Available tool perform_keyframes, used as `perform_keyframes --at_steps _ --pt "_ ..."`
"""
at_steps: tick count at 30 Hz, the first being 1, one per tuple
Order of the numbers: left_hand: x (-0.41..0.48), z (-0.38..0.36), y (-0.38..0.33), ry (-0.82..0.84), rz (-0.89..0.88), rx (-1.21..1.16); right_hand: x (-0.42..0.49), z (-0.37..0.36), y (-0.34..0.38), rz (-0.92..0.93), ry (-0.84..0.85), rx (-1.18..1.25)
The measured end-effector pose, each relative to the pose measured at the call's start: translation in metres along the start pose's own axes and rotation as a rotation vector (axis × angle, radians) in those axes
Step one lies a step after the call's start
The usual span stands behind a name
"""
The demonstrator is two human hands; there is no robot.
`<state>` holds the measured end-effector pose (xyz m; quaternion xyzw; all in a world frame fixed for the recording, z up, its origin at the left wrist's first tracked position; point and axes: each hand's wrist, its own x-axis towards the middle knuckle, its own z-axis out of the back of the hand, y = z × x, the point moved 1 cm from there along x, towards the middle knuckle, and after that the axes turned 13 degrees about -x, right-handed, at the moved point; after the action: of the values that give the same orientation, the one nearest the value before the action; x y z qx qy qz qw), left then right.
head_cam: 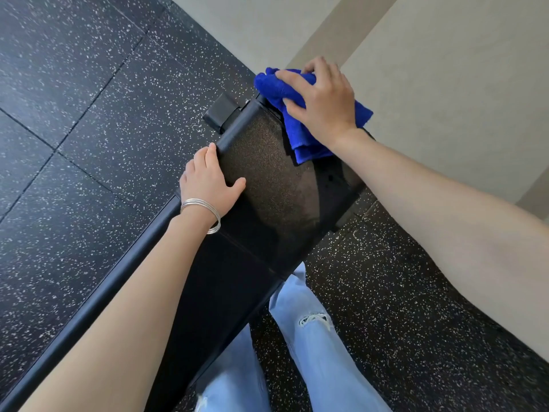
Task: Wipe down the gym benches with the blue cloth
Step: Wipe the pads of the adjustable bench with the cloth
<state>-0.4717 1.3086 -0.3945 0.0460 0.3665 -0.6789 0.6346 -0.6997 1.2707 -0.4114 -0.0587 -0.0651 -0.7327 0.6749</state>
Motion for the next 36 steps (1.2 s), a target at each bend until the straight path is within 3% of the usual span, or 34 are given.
perform_keyframes --at_steps 4,11,17,21,26,31,36 --pt "-0.002 0.0 0.005 0.013 -0.024 0.011 -0.022 0.007 -0.023 -0.056 0.03 -0.001" --pt "-0.012 0.0 0.017 -0.003 -0.035 0.008 -0.099 0.025 -0.057 -0.307 0.177 0.008" --pt "-0.021 -0.002 0.034 -0.001 -0.058 -0.007 -0.126 0.024 -0.031 -0.754 0.13 0.096" --pt "-0.021 -0.002 0.044 0.023 -0.093 0.0 -0.152 0.025 0.003 -0.853 0.096 0.118" --pt "-0.028 0.001 0.051 0.027 -0.125 -0.004 -0.189 0.035 0.076 -0.785 0.069 0.125" --pt "-0.037 0.007 0.065 0.06 -0.145 -0.012 -0.235 0.046 0.158 -0.558 0.181 0.172" --pt "-0.044 0.016 0.079 0.106 -0.144 -0.003 -0.214 0.046 0.123 -0.225 0.106 0.032"
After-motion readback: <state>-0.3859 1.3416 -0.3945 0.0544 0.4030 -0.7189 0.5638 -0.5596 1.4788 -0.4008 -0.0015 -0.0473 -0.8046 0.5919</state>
